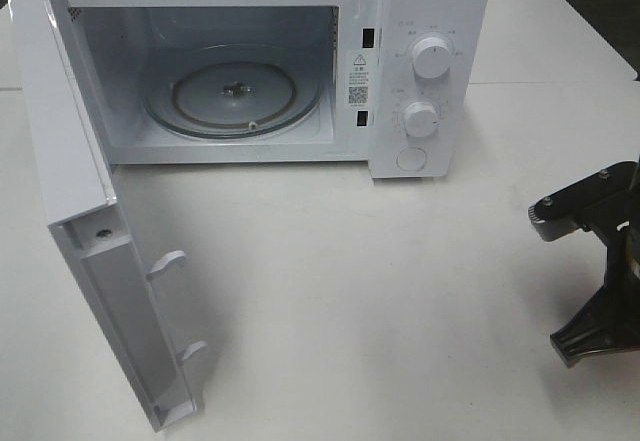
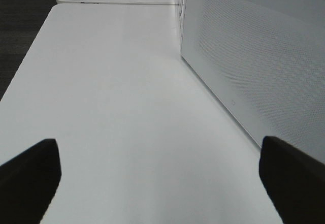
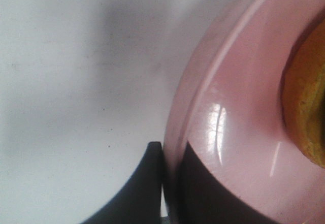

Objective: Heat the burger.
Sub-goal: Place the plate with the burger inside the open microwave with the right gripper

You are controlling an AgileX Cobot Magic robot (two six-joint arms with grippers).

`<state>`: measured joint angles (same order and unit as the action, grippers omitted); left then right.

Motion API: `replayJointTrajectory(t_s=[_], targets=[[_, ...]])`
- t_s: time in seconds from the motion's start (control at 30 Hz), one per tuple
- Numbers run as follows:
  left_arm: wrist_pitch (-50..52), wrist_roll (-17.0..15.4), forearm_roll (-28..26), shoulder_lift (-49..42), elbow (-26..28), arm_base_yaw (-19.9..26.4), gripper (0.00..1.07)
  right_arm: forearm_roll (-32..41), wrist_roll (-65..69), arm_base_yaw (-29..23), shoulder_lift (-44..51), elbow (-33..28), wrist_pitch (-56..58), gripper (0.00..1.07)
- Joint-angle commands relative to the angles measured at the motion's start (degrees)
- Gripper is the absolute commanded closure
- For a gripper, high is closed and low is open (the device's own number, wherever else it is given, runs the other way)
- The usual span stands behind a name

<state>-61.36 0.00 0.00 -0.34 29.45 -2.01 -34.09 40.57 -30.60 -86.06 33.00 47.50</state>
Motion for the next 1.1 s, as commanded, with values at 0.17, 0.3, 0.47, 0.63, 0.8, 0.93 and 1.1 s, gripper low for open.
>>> replayJointTrajectory(t_s=[0.17, 0.3, 0.47, 0.63, 0.8, 0.93, 1.1], targets=[[0.1, 0.0, -0.3, -0.9, 0.1, 0.2, 0.08, -2.8, 0.5, -5.3, 4.5, -0.1, 6.6, 1.07], [0.1, 0.0, -0.3, -0.9, 0.1, 0.2, 0.08, -2.8, 0.4, -9.8, 5.6, -0.1, 9.6, 1.07], [0.1, 0.0, -0.3, -0.9, 0.1, 0.2, 0.08, -2.8, 0.5, -14.6, 5.7, -0.1, 11.1, 1.07], [0.1, 0.0, -0.3, -0.9, 0.1, 0.2, 0.08, -2.8, 0.8, -20.1, 5.7, -0.1, 12.3, 1.07], [0.1, 0.0, -0.3, -0.9, 0.1, 0.2, 0.08, -2.8, 0.6, -25.2, 5.7, -0.1, 12.5, 1.07], [0.1, 0.0, -0.3, -0.9, 0.1, 0.2, 0.08, -2.8, 0.5, -29.2, 5.7, -0.1, 12.5, 1.07], [0.1, 0.0, -0.3, -0.9, 0.1, 0.2, 0.08, -3.2, -0.5, -33.4, 5.7, -0.1, 12.5, 1.07]])
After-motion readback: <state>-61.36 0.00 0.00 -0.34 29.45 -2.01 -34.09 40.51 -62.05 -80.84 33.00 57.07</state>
